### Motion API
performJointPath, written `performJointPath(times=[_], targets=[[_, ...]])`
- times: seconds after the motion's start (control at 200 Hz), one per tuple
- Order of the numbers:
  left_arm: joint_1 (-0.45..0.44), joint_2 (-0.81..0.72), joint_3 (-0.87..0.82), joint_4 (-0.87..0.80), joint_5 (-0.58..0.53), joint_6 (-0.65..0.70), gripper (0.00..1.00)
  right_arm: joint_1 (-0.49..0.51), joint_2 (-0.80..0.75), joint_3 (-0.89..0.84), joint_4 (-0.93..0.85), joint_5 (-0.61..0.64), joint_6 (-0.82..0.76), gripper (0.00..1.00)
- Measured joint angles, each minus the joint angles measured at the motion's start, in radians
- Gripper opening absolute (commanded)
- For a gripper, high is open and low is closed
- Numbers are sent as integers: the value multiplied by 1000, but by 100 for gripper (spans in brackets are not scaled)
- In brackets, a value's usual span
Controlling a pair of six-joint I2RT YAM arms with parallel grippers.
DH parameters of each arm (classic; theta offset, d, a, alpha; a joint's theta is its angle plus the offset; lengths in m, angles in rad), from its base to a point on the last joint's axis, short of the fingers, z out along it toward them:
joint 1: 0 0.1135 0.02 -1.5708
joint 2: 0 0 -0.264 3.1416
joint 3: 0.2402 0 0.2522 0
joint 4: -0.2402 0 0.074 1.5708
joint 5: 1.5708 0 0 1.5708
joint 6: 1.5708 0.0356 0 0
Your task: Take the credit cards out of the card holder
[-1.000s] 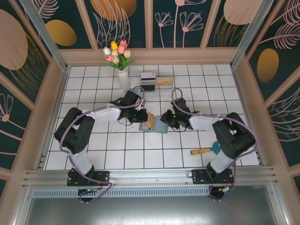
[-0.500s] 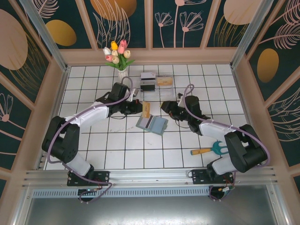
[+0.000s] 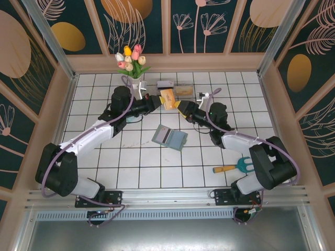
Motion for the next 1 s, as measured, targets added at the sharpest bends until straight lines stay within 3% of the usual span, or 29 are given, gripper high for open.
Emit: performJointPath(times=[0.265,0.505,0.706,0.786,0.871,1.001], targets=[[0,-26,-45,110,19,-88,0,0,61,27,192,-51,157,33],[0,-27,-50,129,26,-109,0,10,63,27,240,-52,200,24],[2,-27,-50,126,29,-112,0,11,62,28,260,-60,212,0],[4,-27,-49,107,28,-108,17,11,57,29,250,-59,199,0],[8,-27,-34,39,20,-74,42,10,32,29,186,-55,134,0],[32,-27,20,-104,-13,7,65,-13,-31,63,-31,-46,-60,0]])
